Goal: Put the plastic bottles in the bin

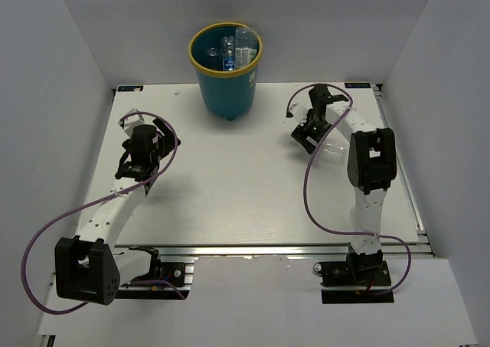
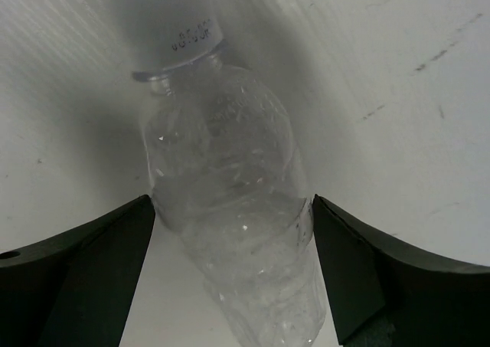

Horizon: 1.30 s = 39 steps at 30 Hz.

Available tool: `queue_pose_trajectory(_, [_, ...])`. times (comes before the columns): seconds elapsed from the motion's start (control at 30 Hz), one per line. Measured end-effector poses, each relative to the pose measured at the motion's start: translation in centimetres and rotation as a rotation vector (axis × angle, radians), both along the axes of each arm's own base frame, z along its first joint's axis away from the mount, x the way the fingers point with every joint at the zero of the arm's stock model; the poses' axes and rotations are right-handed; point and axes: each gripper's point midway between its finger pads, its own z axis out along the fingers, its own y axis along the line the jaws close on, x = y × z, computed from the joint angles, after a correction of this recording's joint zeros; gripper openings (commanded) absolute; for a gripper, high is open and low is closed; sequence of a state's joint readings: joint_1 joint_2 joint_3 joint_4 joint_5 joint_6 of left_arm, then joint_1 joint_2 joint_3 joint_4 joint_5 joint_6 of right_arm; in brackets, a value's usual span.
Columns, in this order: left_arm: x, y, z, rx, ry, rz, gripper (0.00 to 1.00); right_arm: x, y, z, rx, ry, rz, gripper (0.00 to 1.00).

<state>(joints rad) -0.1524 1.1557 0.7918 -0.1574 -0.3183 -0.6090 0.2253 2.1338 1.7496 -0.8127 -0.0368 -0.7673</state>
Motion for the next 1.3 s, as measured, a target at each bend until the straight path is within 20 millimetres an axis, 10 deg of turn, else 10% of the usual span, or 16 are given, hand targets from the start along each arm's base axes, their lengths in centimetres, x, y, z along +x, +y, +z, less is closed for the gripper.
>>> queue_pose_trajectory(0.2, [0.0, 0.2, 0.0, 0.004, -0.001, 0.009, 0.98, 0.2, 0.9, -1.2, 0.044, 0.033, -0.002, 0.41])
queue_pose_trajectory(0.4, [0.0, 0.2, 0.0, 0.005, -0.002, 0.011, 0.98, 1.7, 3.6, 2.6, 0.189, -0.061, -0.014, 0.41])
queue_pose_trajectory(0.57, [0.0, 0.2, 0.0, 0.005, -0.001, 0.011, 0.98, 2.6, 7.9, 10.8, 0.389, -0.222, 0.017, 0.40])
queue_pose_trajectory(0.77, [0.0, 0.2, 0.0, 0.006, -0.001, 0.010, 0.98, 3.1, 15.7, 26.0, 0.748, -0.511, 0.082, 0.42])
queue_pose_trajectory(0.9, [0.0, 0.3, 0.2, 0.015, -0.005, 0.008, 0.98, 2.5, 20.2, 35.0, 1.014, -0.641, 0.122, 0.22])
queue_pose_trajectory(1.03, [-0.1, 0.4, 0.3, 0.023, -0.005, 0.007, 0.98, 3.4, 22.5, 41.1, 1.278, -0.718, 0.147, 0.33])
queue_pose_trajectory(1.17, [-0.1, 0.4, 0.3, 0.029, -0.008, 0.003, 0.98, 6.0, 24.7, 43.5, 1.472, -0.773, 0.205, 0.29])
queue_pose_trajectory(1.3, [-0.3, 0.3, 0.3, 0.034, -0.013, -0.007, 0.98, 8.9, 27.0, 41.3, 1.556, -0.822, 0.180, 0.33])
